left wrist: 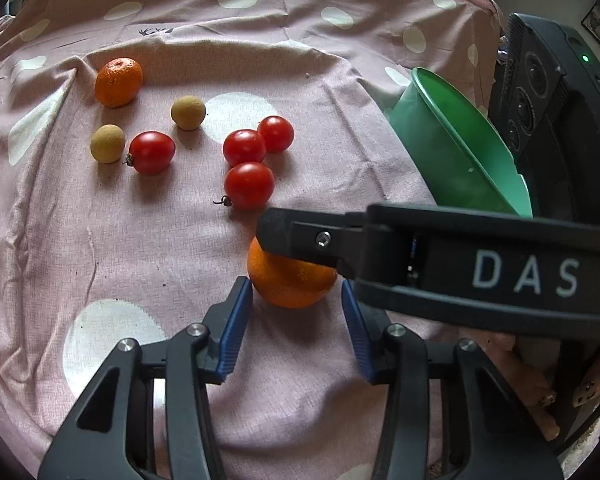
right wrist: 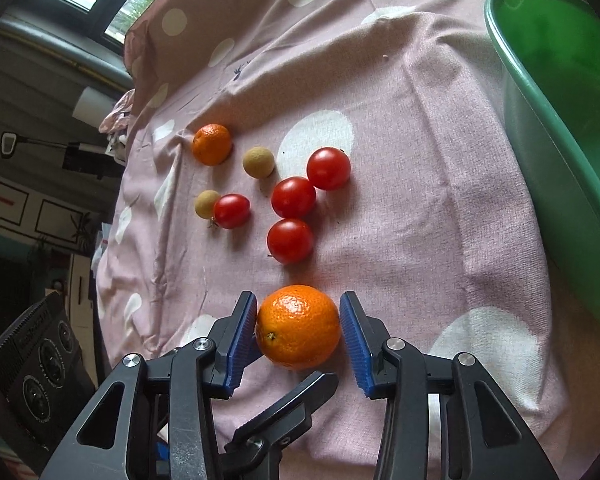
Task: Organize fruits
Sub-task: 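Carry the large orange with the right gripper over the green bowl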
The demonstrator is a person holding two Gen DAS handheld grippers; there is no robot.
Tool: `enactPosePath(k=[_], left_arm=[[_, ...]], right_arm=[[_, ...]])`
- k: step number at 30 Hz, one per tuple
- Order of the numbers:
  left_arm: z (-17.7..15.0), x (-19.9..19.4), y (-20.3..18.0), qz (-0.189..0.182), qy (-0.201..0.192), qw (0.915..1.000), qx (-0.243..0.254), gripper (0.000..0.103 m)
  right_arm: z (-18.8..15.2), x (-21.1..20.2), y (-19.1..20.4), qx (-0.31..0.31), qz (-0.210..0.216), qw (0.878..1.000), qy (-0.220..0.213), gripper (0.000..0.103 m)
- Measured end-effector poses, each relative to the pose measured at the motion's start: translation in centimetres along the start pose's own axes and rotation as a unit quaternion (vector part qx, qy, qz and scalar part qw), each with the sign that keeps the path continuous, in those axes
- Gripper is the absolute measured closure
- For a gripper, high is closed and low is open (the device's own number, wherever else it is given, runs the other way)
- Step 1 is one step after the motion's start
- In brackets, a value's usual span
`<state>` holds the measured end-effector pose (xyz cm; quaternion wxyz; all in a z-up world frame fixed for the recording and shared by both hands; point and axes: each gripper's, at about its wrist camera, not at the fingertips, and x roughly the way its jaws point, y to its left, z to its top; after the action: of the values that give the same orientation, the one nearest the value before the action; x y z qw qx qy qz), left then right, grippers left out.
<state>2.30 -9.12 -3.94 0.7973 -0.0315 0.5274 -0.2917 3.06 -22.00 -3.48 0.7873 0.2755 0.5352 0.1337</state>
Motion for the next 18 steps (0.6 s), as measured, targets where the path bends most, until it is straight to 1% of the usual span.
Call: enactPosePath(k=[6,9,12,15,18], left_arm=[[0.0,0.1,0.1,0.002,-0.009,1.0000,0.000,0.060],[0.1,0.0,-0.2,0.001,-0.014,0.9999,-0.002,0.060],[0.3,-0.9,-0.8,0.002,-0.034,0.9994,0.001,0.061],[0.7,-2.4,-1.5,-0.001,-0.059,0.9982,0.004,0.061],[1.5,-3.9,-2.7,-0.001,-0.087,0.9961,0.012,0.061]], right_arm=[[0.0,0.1,-0.1,0.000,0.000,1.000,-0.002,0.058],[-0.1,0.0,0.2,-0.007,-0.008,1.000,-0.005,0.058],[-0.2,-0.9,0.8,-0.022,-0.015,0.999,-0.019,0.058],[-0.1,-2.3,1.2,-0.032,-0.006,0.999,-0.038,0.058],[0.0,-4.3,1.7,-0.042,0.004,0.997,-0.067,0.058]])
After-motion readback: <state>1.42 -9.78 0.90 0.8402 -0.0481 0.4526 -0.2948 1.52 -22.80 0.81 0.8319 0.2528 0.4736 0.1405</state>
